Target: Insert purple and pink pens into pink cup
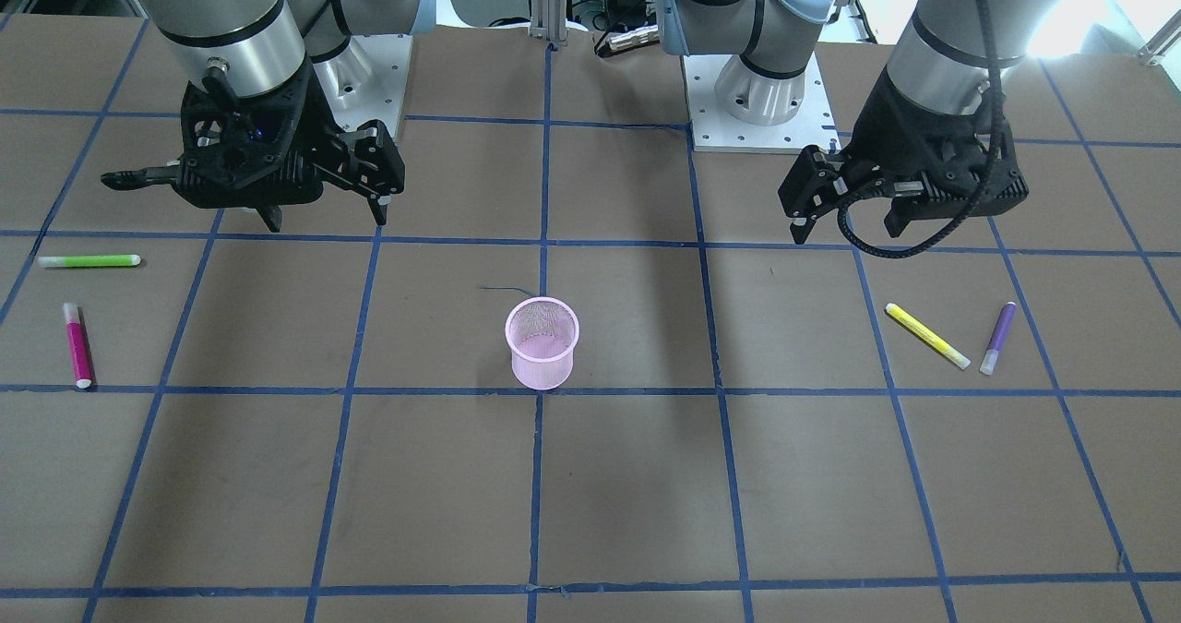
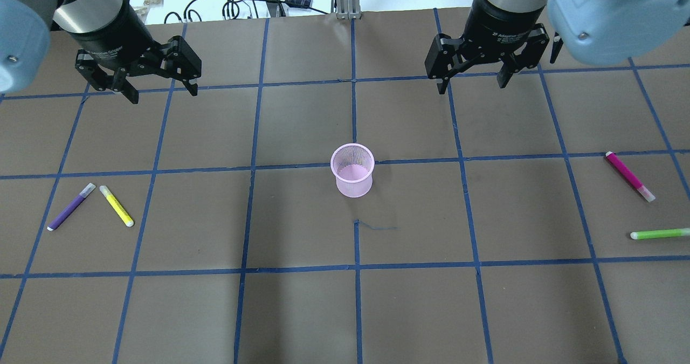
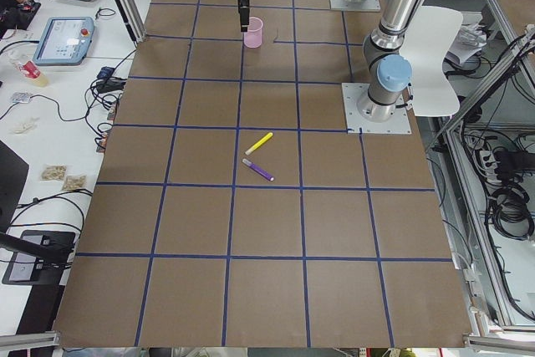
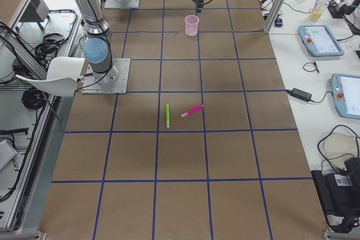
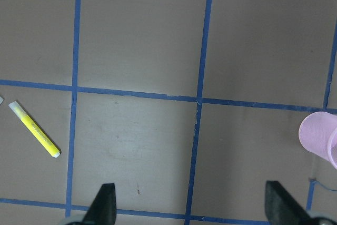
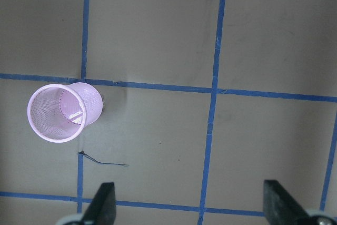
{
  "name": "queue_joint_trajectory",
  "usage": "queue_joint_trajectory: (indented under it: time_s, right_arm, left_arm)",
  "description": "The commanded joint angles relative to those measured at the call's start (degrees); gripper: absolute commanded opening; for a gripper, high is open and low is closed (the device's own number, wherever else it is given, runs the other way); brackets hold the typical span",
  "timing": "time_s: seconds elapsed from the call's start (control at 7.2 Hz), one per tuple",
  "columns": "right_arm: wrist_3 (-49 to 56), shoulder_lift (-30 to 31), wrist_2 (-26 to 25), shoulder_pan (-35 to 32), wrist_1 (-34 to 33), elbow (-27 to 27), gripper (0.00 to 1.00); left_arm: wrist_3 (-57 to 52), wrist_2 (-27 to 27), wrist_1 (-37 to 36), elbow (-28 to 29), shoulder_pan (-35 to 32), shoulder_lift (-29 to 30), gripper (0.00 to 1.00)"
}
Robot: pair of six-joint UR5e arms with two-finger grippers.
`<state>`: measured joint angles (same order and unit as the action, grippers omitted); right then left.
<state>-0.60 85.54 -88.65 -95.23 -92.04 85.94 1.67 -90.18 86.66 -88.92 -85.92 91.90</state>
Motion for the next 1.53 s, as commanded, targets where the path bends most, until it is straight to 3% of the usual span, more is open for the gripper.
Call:
queue_joint_trajectory:
  time_s: [0.0,0.28,0.42,0.69,0.83,1.11,1.39]
  right_arm:
    - [0.9,-0.1,0.1,2.0,0.0,0.6,1.0]
    - [10.3,-0.6,-1.0,9.0,-0.6,5.1,1.0]
    - [18.5,-1.5,-2.4,14.0,-4.1,8.8,1.0]
    - [32.6,-7.4,-7.8,23.3,-21.1,15.2,1.0]
    - [40.2,-10.7,-7.9,28.0,-27.4,16.3,1.0]
    - [55.1,-15.5,-7.3,36.3,-30.1,16.4,1.0]
    - [62.3,-20.8,-6.6,38.3,-36.0,16.4,1.0]
  left_arm:
    - [0.1,0.3,0.0,0.0,-0.2,0.4,1.0]
    - [0.0,0.1,0.0,0.0,-0.1,0.3,1.0]
    - [0.0,0.2,0.0,0.0,-0.1,0.3,1.0]
    - [-4.3,-0.3,0.9,-0.4,2.1,0.3,1.0]
    - [-10.0,-0.5,2.0,-3.0,7.0,-0.9,1.0]
    - [-30.8,-5.1,1.4,-7.7,16.7,-1.9,1.0]
    - [-52.2,-5.4,-3.9,-9.3,26.5,0.9,1.0]
